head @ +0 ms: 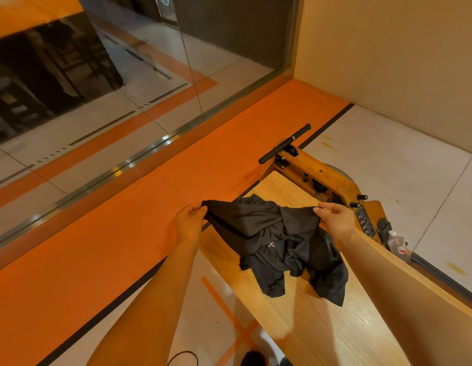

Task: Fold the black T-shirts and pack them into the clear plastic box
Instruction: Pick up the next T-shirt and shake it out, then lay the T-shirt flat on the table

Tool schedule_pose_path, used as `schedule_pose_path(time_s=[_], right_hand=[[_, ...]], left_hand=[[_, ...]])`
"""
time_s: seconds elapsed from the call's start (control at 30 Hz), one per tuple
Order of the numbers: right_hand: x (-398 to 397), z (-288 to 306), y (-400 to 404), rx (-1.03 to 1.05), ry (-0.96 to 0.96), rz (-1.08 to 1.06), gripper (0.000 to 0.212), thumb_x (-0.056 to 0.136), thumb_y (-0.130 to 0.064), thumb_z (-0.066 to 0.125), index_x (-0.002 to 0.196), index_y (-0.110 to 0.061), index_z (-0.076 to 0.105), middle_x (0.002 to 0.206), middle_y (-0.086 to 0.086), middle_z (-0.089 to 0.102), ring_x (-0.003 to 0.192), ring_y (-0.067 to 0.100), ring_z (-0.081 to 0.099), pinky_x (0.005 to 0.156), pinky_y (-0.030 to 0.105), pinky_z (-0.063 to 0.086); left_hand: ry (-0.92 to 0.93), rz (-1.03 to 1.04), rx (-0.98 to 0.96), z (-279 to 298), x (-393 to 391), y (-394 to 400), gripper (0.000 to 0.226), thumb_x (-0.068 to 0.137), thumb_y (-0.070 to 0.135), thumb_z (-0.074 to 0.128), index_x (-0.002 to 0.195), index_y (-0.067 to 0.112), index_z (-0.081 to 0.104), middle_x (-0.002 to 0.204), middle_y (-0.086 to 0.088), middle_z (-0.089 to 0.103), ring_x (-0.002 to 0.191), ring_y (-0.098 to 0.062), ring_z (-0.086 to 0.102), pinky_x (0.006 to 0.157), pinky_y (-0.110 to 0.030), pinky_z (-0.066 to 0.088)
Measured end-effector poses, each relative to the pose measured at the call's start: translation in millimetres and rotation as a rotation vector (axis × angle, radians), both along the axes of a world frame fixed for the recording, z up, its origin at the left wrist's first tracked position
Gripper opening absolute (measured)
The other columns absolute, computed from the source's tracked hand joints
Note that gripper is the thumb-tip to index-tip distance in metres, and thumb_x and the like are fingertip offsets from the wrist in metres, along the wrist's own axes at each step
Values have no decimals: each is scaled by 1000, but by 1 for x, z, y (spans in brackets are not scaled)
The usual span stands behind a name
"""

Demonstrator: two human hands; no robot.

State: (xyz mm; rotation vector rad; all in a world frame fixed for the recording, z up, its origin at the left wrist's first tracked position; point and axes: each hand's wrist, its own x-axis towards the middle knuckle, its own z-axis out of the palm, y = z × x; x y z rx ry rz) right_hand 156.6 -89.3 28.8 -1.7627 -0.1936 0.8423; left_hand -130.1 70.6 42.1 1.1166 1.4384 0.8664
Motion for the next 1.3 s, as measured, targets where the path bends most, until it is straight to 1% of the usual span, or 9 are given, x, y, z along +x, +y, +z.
schedule_pose_path(time_s=[0.17, 0.3, 0.43, 0.63, 0.77, 0.93, 1.03, 1.2, 1.3], right_hand=[[11, 8, -11, 12, -91, -76, 12, 88, -2, 68, 100, -4, 69, 97, 13, 67, 100, 30, 64, 81, 34, 53], [24, 17, -24, -8, -184, -177, 9, 87, -5, 70, 95, -11, 71, 99, 13, 68, 99, 33, 65, 94, 48, 53], [36, 37, -34, 29, -172, -273, 12, 85, -5, 72, 97, -8, 70, 102, 17, 69, 96, 34, 66, 91, 49, 55], [48, 78, -51, 140, -171, -378, 16, 90, 0, 65, 105, 0, 67, 94, 15, 64, 81, 26, 62, 66, 27, 57], [56, 107, -63, 200, -175, -418, 20, 91, 0, 64, 111, 1, 65, 100, 17, 64, 91, 29, 64, 85, 40, 56], [64, 150, -76, 309, -209, -455, 22, 91, 2, 62, 113, 3, 64, 105, 19, 63, 97, 29, 63, 83, 33, 53], [68, 176, -83, 354, -227, -456, 24, 92, 1, 62, 115, 3, 63, 109, 19, 63, 101, 30, 63, 87, 36, 54], [74, 221, -97, 416, -310, -477, 23, 93, -2, 62, 115, -1, 64, 107, 14, 64, 101, 27, 63, 88, 37, 55], [79, 246, -106, 452, -353, -475, 22, 93, -3, 62, 115, -2, 64, 106, 13, 65, 100, 27, 64, 89, 39, 56]], left_hand=[[30, 27, 50, 11, 3, 5, 6, 92, 13, 63, 93, 7, 65, 90, -5, 61, 90, -21, 56, 80, -37, 47], [33, 33, 122, 31, 13, 10, 10, 93, 13, 61, 87, 6, 65, 79, -2, 57, 77, -17, 52, 73, -33, 43], [-7, 61, 169, 52, 22, 18, 20, 94, 12, 61, 103, -5, 66, 93, -10, 60, 88, -21, 54, 80, -34, 44], [-74, 57, 219, 94, 34, 30, 9, 95, 11, 57, 91, 3, 61, 78, 2, 54, 79, -15, 50, 74, -30, 40], [-97, 59, 218, 123, 45, 35, 15, 94, 17, 59, 99, 3, 64, 89, -2, 59, 89, -18, 52, 78, -33, 42], [-132, 9, 263, 158, 60, 36, 21, 96, 19, 58, 105, 0, 63, 98, -5, 59, 92, -21, 54, 84, -38, 45], [-151, -14, 296, 182, 74, 36, 15, 96, 20, 57, 95, 6, 62, 80, 2, 54, 80, -19, 53, 81, -42, 46], [-216, -70, 385, 233, 108, 24, 11, 96, 16, 56, 90, 7, 57, 78, 5, 52, 80, -16, 50, 79, -34, 38], [-231, -101, 425, 261, 127, 17, 10, 95, 17, 56, 91, 8, 58, 88, -2, 56, 87, -17, 52, 79, -32, 40]])
